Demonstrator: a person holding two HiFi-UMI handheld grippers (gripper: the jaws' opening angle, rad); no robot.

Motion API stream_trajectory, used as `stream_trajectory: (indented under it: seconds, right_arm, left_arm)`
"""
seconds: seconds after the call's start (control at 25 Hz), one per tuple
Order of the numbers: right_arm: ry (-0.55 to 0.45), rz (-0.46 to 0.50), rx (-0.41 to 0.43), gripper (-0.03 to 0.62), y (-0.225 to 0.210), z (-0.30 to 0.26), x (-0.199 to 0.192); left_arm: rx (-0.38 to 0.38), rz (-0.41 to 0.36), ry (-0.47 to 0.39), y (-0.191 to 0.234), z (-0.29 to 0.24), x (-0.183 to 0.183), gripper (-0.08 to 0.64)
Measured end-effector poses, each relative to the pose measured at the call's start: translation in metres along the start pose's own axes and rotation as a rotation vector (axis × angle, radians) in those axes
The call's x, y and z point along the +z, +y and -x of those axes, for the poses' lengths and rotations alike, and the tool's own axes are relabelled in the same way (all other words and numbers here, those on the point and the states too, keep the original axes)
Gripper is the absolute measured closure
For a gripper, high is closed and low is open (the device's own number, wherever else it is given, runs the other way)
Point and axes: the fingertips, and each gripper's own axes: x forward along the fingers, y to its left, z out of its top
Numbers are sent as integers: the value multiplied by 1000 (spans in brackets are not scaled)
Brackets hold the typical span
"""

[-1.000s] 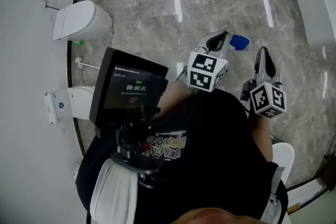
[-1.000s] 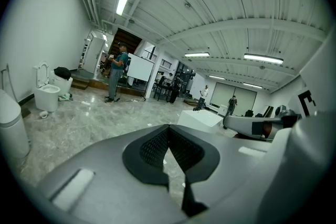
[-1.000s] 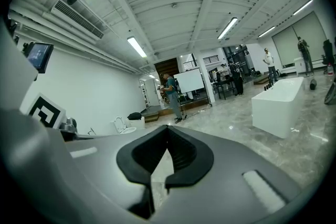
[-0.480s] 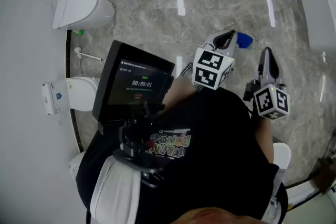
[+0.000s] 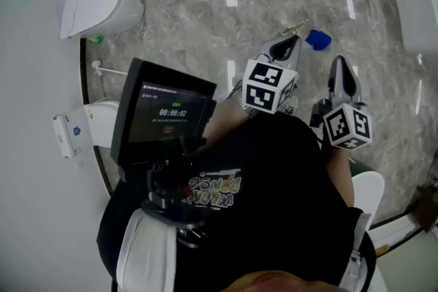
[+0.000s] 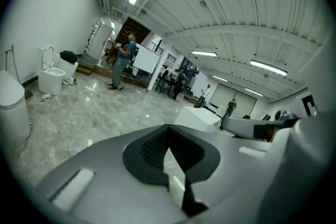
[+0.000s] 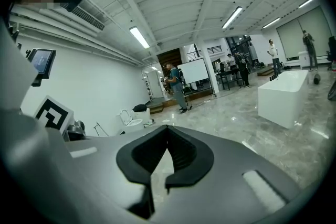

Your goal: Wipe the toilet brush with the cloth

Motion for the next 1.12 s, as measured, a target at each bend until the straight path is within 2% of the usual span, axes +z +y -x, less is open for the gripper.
stream_trajectory:
  seconds: [0.16, 0.28, 0.4, 0.56, 0.68, 0.8, 0.96, 1.12]
  right_arm:
    - [53, -31, -34, 586, 42, -25, -46]
    - [93, -55, -86, 586, 29, -23, -54]
    - [99, -85, -137, 584, -1, -15, -53]
    - [69, -102, -181, 580, -39, -4, -47]
    - [70, -84, -186, 579, -74, -9, -39]
    - [82, -66, -167, 578, -116, -14, -37]
    - [114, -46, -101, 568, -178, -35, -40]
    - [143, -43, -32, 561, -247, -65, -53]
  left_arm:
    - [8, 36, 56, 65, 19, -23, 560]
    - [24, 61, 103, 74, 6, -31, 560]
    - [47, 44, 124, 73, -8, -33, 560]
    - [73, -76, 116, 65, -18, -35, 558]
    - [96, -140, 119, 52, -44, -32, 551]
    - [101, -179, 132, 26, -74, -37, 545]
    - [129, -215, 162, 1, -125, -50, 523]
    - [200, -163, 177, -12, -172, -70, 499]
